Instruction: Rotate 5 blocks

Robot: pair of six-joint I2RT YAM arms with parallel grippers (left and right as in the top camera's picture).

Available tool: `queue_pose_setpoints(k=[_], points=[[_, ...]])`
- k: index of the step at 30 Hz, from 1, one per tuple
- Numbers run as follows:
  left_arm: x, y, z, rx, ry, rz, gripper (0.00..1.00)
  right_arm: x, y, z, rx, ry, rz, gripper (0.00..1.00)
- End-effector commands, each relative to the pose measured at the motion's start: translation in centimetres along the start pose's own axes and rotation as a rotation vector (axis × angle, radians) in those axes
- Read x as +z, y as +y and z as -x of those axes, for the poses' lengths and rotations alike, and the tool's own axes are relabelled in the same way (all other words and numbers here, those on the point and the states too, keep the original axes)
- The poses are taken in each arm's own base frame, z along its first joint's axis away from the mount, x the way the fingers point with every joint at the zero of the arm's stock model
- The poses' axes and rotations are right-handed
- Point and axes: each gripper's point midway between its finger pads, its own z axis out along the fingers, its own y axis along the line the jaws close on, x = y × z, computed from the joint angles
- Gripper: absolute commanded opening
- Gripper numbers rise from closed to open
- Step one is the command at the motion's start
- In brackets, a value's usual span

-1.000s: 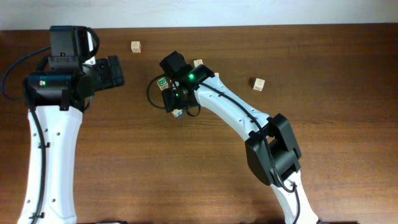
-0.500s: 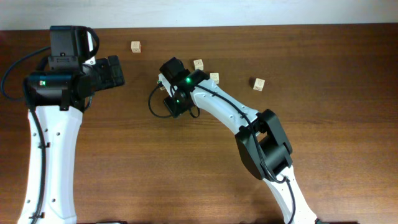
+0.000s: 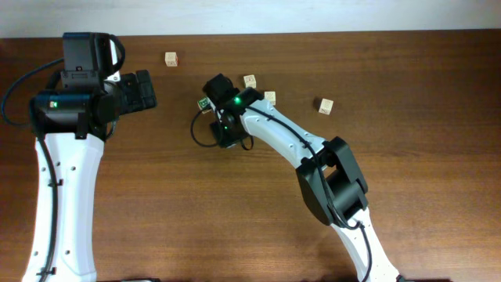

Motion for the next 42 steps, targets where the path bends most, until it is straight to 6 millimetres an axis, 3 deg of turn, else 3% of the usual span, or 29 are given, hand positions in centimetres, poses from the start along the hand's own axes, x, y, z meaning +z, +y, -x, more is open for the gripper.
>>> queue_pose_setpoints(k=[1,6,15,37,42], points=[[-0.1,0.3,0.5,-0.018,-0.01,0.012,0.99,-0.1,-4.1,-1.9,0.224,0.08,-0.08,0.3],[-0.1,0.3,0.5,-0.018,-0.01,0.012,0.99,-1.1,-7.9,-5.0,0.406,0.212,-0.127,0.3],[-0.1,0.3,0.5,-0.018,-0.01,0.012,0.99,-2.1,-10.8,-7.4,0.486,0.31,-0.161,0.31],[-0.1,0.3,0.5,-0.018,-0.01,0.012,0.99,-2.9,-13.2,-8.6,0.503,0.341,-0.247,0.32],[-0.1,0.3,0.5,-0.018,-0.01,0.012,0.99,-3.6,-13.0,-8.2,0.503,0.33,-0.24,0.41]])
